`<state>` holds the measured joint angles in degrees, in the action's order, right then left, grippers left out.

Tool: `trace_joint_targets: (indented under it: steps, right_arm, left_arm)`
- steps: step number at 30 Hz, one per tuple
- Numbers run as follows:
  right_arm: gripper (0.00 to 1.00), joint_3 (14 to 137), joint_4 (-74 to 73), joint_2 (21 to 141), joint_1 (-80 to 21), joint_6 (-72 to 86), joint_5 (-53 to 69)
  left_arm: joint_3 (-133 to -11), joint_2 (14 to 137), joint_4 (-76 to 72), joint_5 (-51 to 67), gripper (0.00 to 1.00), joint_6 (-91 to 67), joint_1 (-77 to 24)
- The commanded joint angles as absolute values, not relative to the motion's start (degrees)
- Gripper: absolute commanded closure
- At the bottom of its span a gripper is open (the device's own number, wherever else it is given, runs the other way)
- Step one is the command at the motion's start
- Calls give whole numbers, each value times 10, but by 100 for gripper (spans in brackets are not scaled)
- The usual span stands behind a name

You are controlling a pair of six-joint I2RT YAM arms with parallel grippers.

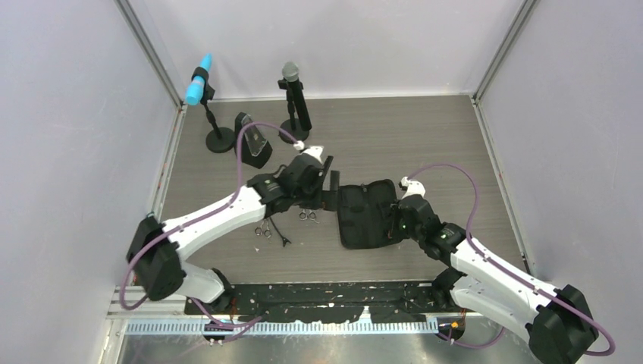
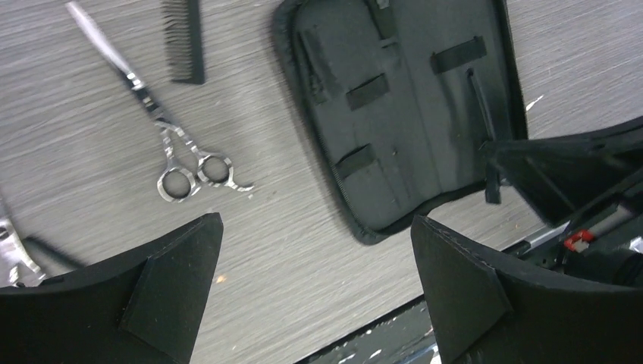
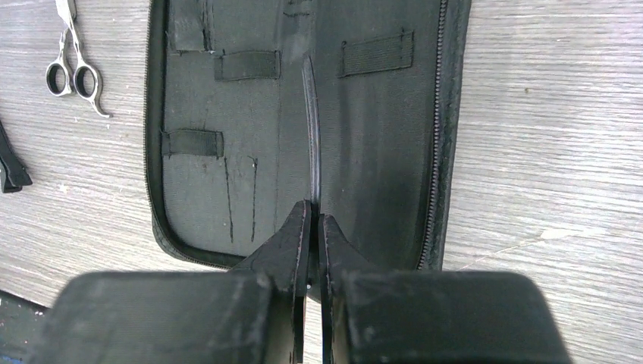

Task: Sort the hair-cutting tools
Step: Move the hairdressing tool bag to the center of the board.

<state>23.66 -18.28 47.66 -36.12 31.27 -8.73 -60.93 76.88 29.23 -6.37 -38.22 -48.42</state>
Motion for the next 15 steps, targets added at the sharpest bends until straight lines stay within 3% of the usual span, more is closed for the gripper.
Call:
trace_joint_targets:
  steps: [1,6,15]
  right_arm:
    - [95,236,-153,487,-354,303,-58]
    - [95,230,-143,494,-347,295,-50]
    - [95,222,-138,485,-331,287,-50]
  left_arm:
    - [-684,868,293,-95,0,-400,-508]
    - [-761,971,333,-105,0,-419,-515]
    - [-742,1038,272,-99,0,-439,-516]
